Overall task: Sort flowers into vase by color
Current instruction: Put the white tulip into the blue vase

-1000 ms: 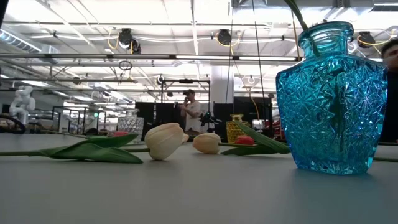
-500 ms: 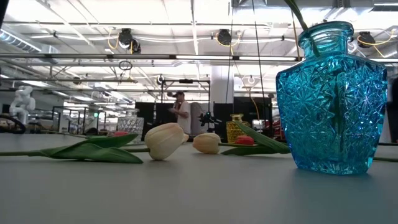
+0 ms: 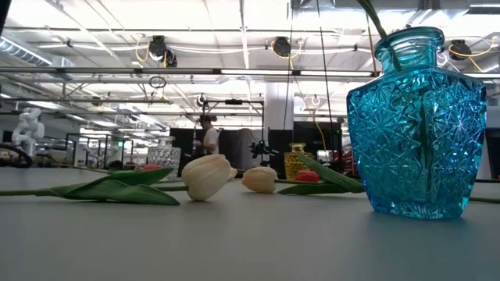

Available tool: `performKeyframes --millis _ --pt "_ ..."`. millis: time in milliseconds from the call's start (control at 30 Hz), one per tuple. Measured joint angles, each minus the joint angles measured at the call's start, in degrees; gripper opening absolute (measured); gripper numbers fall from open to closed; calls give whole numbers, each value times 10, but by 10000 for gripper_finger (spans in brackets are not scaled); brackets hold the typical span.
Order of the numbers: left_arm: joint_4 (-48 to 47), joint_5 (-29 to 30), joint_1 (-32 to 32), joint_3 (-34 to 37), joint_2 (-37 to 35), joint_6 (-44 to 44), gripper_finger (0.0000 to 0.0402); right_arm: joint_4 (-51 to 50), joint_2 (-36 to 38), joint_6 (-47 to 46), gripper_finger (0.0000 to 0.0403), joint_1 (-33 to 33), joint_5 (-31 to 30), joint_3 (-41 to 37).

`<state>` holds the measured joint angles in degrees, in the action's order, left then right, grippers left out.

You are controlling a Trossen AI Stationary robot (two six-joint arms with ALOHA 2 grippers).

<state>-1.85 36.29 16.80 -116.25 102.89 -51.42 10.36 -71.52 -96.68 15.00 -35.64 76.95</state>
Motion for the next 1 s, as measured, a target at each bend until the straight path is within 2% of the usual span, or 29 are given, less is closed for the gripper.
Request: performKeyframes --millis 367,733,1000 --pt "2 5 0 -1 0 -1 12 15 -5 1 0 -4 -2 -1" --pt "0 6 0 -1 0 -1 10 15 -5 25 4 -4 -1 -1" --pt "-1 18 2 -1 0 -25 10 19 -4 88 53 -4 3 -1"
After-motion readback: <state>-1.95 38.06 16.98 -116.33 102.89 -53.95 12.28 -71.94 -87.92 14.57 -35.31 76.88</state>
